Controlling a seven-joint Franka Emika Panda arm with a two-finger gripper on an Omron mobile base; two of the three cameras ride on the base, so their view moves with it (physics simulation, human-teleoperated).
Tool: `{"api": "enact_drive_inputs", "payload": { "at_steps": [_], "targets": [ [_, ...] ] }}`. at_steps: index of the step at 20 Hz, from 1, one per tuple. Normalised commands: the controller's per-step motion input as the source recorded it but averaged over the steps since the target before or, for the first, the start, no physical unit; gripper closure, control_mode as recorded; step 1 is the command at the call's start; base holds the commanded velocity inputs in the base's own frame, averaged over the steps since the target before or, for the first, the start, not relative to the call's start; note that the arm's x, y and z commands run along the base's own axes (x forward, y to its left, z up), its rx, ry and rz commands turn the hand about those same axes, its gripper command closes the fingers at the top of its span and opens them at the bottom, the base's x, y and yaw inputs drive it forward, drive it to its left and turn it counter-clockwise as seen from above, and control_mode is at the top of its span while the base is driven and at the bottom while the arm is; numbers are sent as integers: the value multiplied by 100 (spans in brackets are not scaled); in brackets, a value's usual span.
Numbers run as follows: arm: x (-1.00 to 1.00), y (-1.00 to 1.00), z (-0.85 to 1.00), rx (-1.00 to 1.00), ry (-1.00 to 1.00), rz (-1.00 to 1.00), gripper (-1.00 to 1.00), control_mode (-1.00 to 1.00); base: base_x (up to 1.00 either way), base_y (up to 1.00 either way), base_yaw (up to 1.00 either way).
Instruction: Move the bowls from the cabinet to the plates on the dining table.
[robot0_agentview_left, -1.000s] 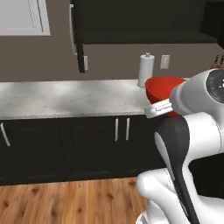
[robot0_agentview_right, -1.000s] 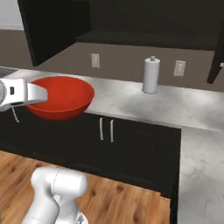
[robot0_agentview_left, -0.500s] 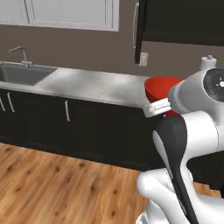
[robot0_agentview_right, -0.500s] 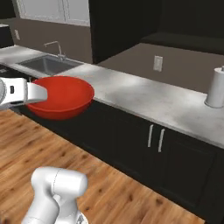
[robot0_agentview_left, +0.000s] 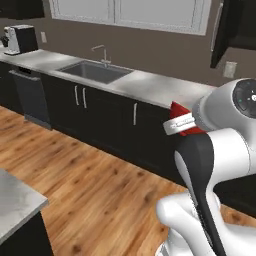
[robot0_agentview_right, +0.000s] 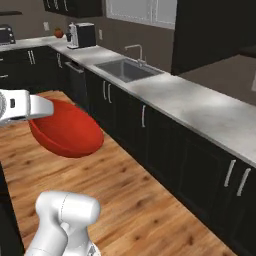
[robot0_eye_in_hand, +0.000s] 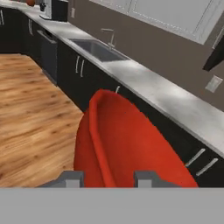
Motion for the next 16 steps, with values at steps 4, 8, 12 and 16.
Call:
{"api": "enact_drive_inputs", "payload": {
  "at_steps": [4, 8, 12, 16],
  "targets": [
    [0, 0, 0, 0, 0, 0, 100, 100, 0, 13, 58],
    [0, 0, 0, 0, 0, 0, 100, 100, 0, 11, 59],
    [0, 0, 0, 0, 0, 0, 100, 100, 0, 9, 58],
    [0, 0, 0, 0, 0, 0, 100, 100, 1, -1, 59]
  ]
}}
